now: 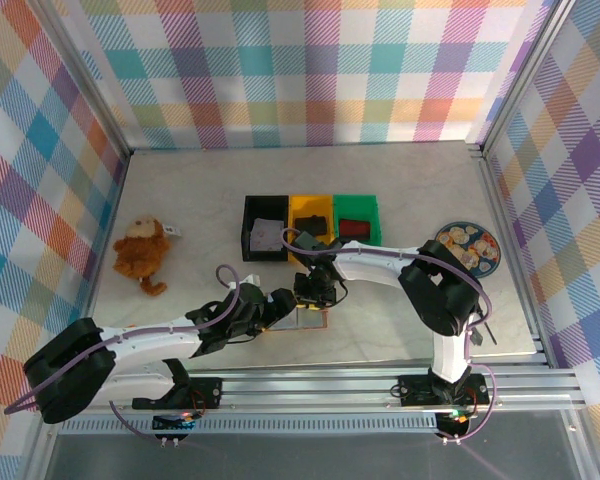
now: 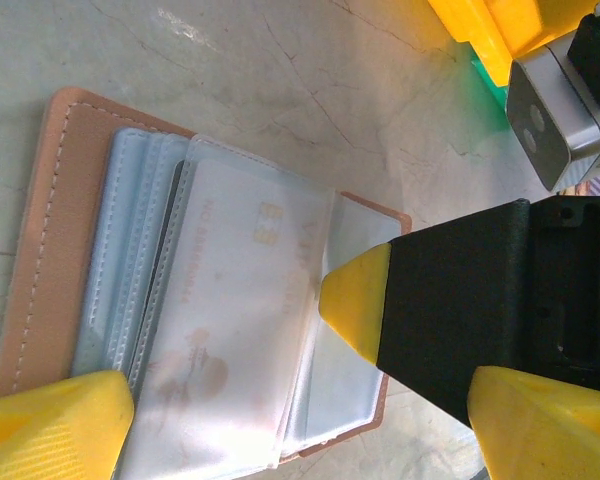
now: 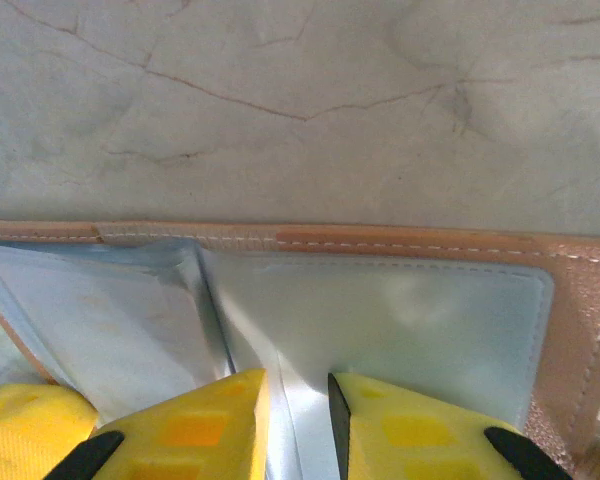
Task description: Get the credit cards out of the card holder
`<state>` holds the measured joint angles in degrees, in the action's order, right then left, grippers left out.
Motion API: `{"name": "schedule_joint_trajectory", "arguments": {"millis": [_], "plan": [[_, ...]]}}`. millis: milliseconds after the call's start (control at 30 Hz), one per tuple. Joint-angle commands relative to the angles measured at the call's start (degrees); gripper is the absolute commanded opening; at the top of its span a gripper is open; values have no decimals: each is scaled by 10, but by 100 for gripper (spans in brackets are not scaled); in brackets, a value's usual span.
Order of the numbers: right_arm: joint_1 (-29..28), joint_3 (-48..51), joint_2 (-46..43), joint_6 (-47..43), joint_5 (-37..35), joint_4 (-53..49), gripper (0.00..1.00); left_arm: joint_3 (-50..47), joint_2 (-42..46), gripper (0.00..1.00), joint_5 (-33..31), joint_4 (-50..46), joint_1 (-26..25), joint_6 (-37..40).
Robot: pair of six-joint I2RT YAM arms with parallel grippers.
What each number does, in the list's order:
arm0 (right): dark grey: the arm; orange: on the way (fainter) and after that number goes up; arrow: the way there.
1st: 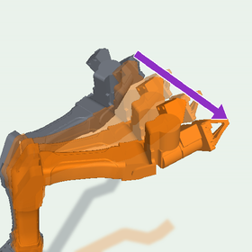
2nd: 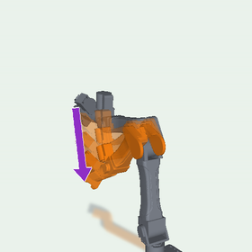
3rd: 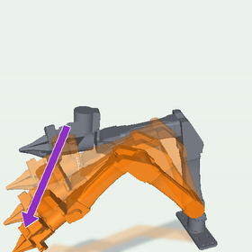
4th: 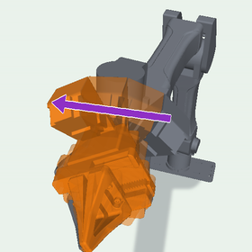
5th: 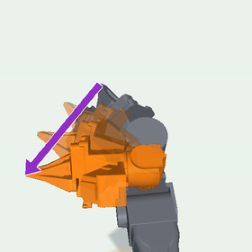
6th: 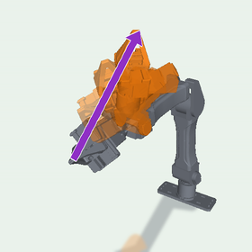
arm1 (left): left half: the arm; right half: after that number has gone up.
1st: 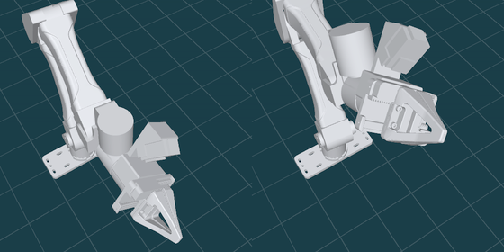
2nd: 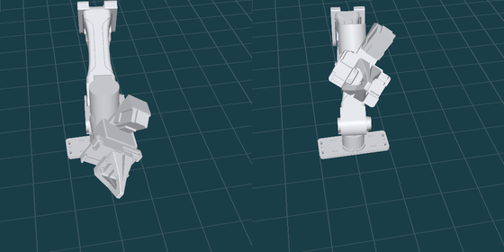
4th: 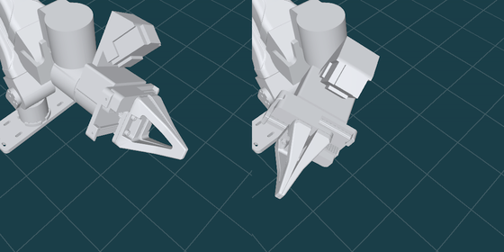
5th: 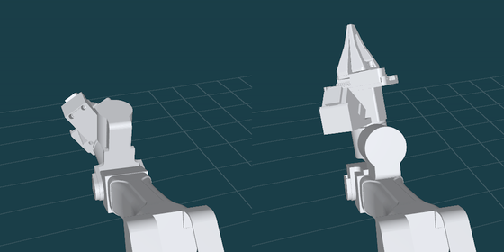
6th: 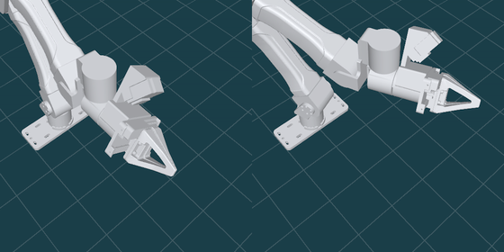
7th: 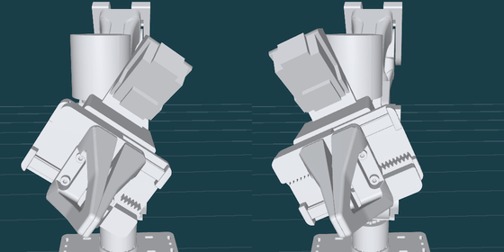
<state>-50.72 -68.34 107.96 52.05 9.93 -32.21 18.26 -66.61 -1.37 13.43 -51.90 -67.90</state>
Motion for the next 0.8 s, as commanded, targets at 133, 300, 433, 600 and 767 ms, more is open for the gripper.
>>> {"name": "schedule_joint_trajectory", "arguments": {"millis": [133, 300, 433, 600, 767], "plan": [[-14, 5, 14, 16, 39, 42, 26, 21, -28, 88, 36, 83, -15, 15], [-16, 7, 17, 17, 44, 50, 26, 23, -29, 87, 40, 106, -16, 12], [-16, 8, 20, 17, 44, 53, 26, 30, -24, 87, 44, 106, -17, 15], [-17, 10, 23, 19, 47, 57, 26, 33, -20, 87, 49, 114, -17, 16], [-17, 11, 23, 19, 48, 60, 26, 34, -25, 87, 57, 131, -19, 15]]}}
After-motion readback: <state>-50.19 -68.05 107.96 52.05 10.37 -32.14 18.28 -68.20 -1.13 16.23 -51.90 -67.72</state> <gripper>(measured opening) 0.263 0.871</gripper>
